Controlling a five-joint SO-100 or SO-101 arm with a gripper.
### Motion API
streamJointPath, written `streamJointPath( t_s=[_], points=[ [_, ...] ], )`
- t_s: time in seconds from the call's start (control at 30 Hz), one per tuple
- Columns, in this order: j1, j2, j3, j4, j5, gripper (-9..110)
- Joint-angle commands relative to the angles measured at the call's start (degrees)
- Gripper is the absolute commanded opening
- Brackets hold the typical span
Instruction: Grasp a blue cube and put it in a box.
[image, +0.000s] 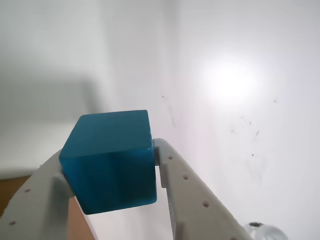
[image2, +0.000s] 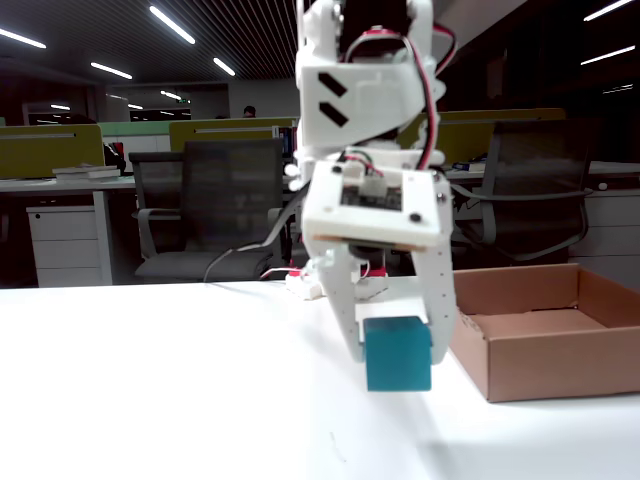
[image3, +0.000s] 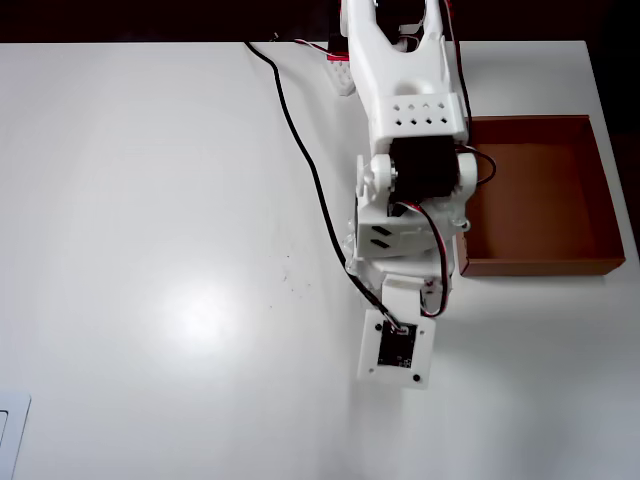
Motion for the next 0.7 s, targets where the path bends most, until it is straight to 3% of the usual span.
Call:
streamJointPath(
  t_s=[0.0, 0.37, 0.67],
  points=[
    [-1.32, 7.82, 0.18, 1.32, 0.53, 13],
    [-10.81, 27.07, 12.22, 5.89, 5.19, 13],
    [-23.99, 32.17, 15.82, 10.37, 14.59, 13]
  ],
)
